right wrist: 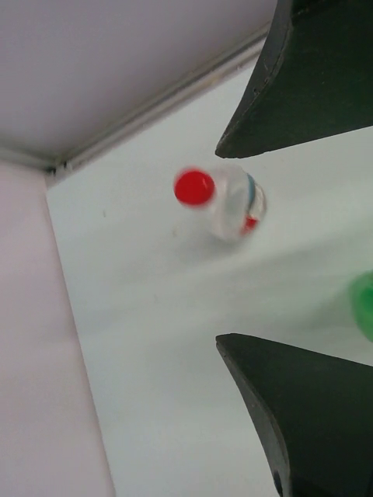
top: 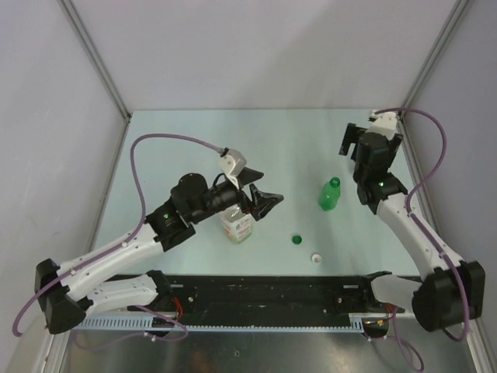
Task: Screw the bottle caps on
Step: Place the plastic bottle at the center of the board, then pick up the bottle cap from the center of the board.
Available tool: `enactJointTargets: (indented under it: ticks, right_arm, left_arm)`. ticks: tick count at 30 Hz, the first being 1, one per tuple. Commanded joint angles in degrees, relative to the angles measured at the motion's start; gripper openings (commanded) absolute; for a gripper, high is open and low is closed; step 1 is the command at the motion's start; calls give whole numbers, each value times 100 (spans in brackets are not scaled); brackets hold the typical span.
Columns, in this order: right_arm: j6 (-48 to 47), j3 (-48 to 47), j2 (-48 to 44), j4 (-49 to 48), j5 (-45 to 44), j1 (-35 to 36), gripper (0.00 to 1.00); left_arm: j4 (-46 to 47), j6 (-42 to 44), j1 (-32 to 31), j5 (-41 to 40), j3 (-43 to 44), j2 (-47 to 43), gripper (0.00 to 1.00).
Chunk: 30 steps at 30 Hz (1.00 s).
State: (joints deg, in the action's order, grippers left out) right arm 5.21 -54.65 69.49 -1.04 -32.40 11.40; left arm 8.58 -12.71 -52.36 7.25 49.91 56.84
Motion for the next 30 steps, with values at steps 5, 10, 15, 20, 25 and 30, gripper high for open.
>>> enactJointTargets:
  ticks: [5,10,15,20,25,30]
  right_arm:
    - [547,-235,-955,2601,451,1315,97]
    - [593,-137,-648,3185,594,1558,95]
    - [536,45,-375,2907,794,1606,92]
    - [548,184,-240,2497,830,1549,90]
    - [663,281,-263,2443,830,1514,89]
    - [739,359,-373,2512,962,1498,90]
  left_arm:
    - [-188,-744,32,608,100,348,99]
    - [-166,-959,31,854,-134,394,100]
    - [-111,-993,17,1063,-212,530,100]
    - [-57,-942,23,1089,-284,558,99]
    - [-41,-900,23,998,-376,552,99]
    - [-48,-886,24,922,-349,696,100]
